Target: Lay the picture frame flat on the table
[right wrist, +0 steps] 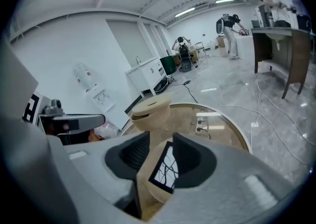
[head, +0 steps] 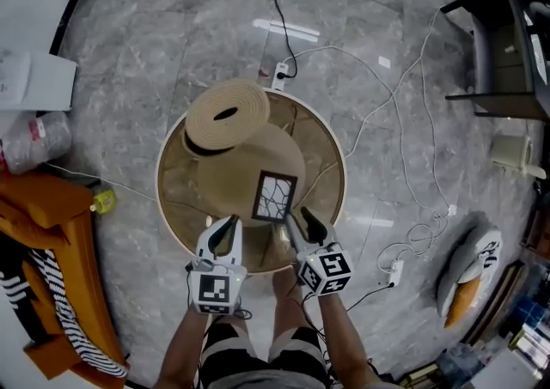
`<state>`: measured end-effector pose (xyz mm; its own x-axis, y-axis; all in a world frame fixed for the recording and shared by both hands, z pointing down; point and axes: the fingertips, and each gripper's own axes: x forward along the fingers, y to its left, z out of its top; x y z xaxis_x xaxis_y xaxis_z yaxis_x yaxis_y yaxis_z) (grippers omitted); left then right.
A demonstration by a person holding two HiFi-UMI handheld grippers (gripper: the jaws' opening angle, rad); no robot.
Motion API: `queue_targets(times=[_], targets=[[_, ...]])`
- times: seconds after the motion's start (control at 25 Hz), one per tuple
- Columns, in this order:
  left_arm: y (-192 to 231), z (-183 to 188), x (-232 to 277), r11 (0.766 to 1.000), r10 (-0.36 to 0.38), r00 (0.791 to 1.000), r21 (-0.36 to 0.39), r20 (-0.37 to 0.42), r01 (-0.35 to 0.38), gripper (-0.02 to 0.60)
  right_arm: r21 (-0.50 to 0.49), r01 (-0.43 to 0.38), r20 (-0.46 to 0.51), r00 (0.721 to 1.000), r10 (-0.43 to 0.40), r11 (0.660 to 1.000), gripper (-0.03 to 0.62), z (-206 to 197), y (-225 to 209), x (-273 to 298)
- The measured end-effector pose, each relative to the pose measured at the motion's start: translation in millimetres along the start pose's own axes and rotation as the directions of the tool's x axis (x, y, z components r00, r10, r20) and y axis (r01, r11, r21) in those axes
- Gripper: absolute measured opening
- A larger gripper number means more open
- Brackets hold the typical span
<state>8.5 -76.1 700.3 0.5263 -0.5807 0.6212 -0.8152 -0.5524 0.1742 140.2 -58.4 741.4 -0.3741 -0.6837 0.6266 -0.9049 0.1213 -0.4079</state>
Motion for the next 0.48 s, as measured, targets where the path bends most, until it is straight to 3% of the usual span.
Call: queue_targets(times=[0.48], targets=[[-17.6,107.3,-54.0,0.994,-0.033,0.992,0.110,0.125,0.019,0.028,-0.077,0.044,0.169,0.985,-0.030,0.996,0.052,90.0,40.8,-80.7]])
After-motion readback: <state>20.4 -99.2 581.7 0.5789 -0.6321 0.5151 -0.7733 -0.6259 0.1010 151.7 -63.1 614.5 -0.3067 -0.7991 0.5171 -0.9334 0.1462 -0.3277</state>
